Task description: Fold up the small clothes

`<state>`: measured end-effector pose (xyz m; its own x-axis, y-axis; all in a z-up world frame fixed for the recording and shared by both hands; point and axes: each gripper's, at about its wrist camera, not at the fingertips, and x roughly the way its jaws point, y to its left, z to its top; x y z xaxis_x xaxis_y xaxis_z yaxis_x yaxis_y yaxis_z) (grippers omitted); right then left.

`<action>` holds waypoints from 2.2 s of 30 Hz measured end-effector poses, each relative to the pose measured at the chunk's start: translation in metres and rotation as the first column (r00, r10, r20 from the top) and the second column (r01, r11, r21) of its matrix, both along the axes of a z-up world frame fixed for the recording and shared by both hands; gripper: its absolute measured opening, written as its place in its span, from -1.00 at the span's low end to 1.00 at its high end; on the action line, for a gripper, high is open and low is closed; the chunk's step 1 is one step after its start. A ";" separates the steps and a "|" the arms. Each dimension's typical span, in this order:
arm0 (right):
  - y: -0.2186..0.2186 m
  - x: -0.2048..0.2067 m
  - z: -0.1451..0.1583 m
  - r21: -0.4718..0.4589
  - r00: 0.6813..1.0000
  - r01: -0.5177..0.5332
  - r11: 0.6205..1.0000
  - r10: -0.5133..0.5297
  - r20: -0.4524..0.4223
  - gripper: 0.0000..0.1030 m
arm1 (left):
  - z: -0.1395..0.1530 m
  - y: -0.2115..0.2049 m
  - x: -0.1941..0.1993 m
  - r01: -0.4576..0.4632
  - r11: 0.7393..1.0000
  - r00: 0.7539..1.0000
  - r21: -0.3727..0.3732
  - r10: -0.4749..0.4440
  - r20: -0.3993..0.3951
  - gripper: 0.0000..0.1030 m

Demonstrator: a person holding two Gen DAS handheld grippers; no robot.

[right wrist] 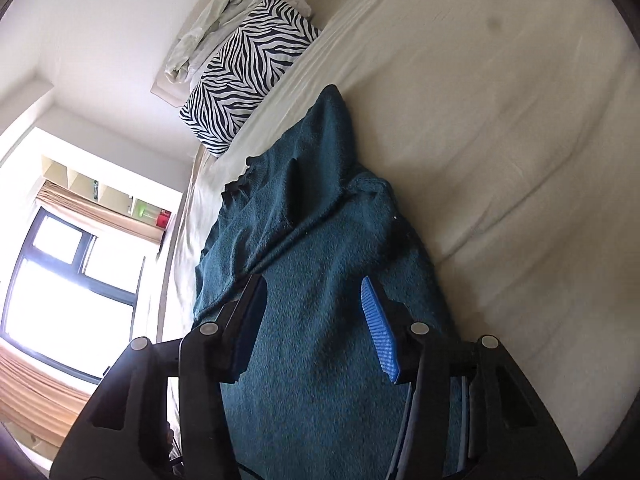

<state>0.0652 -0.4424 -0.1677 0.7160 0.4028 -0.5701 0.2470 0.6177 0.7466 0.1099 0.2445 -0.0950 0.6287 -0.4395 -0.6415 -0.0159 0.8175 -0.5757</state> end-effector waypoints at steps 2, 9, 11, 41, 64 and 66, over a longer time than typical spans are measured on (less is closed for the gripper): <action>0.002 -0.026 0.003 -0.016 1.000 0.019 1.000 -0.019 -0.002 0.07 | -0.002 0.005 -0.029 -0.012 0.999 1.000 -0.036 0.012 -0.013 0.24; 0.012 -0.099 0.010 -0.100 0.998 0.059 0.993 -0.060 -0.006 0.07 | -0.041 -0.058 -0.108 0.096 0.985 0.986 -0.142 -0.114 -0.124 0.36; 0.009 -0.113 0.007 -0.112 0.997 0.078 0.991 -0.080 -0.022 0.07 | -0.041 -0.083 -0.123 0.143 0.989 0.984 -0.044 -0.146 -0.099 0.36; -0.003 -0.186 -0.018 -0.159 0.984 0.075 0.984 -0.099 -0.148 0.04 | -0.039 -0.104 -0.166 0.239 0.971 0.942 0.015 -0.228 -0.247 0.25; -0.001 -0.190 -0.023 -0.173 0.972 0.018 0.985 -0.057 -0.229 0.04 | -0.044 -0.108 -0.162 0.224 0.974 0.932 -0.014 -0.219 -0.289 0.28; 0.000 -0.189 -0.022 -0.172 0.973 0.010 0.985 -0.049 -0.226 0.04 | -0.043 -0.110 -0.163 0.234 0.972 0.930 0.003 -0.223 -0.291 0.16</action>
